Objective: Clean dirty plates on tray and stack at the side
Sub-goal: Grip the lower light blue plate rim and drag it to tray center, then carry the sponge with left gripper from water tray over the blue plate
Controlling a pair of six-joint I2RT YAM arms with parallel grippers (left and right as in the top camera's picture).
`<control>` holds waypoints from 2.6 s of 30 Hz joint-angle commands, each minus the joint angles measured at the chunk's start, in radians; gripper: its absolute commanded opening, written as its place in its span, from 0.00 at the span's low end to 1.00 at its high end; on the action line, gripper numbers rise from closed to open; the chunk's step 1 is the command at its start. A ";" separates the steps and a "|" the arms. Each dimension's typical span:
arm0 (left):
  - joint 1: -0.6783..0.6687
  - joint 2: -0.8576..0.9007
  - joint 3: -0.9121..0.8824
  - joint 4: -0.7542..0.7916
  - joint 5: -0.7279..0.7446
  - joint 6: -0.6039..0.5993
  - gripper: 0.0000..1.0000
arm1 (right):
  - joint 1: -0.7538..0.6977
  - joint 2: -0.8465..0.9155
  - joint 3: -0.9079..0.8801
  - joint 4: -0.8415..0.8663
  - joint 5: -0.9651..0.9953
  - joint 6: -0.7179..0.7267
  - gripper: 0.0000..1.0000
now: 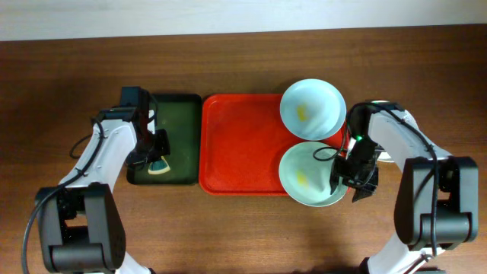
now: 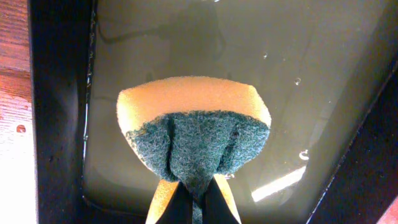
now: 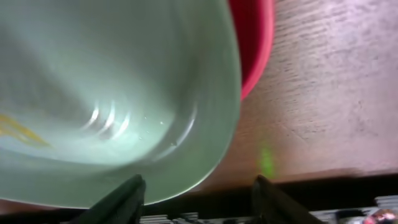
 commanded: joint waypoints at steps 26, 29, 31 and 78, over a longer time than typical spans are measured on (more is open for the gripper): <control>-0.004 -0.003 -0.001 0.010 0.011 -0.010 0.00 | 0.412 0.006 0.030 0.524 -0.407 0.428 0.13; -0.004 -0.003 -0.001 0.010 0.011 -0.010 0.00 | 0.383 -0.013 0.138 0.378 -0.422 0.314 0.14; -0.004 -0.003 -0.001 0.010 0.011 -0.010 0.00 | 0.357 -0.040 0.249 0.225 -0.348 0.238 0.14; -0.282 0.106 0.399 -0.145 0.076 0.133 0.00 | 0.234 -0.092 -0.125 0.665 -0.237 -0.072 0.44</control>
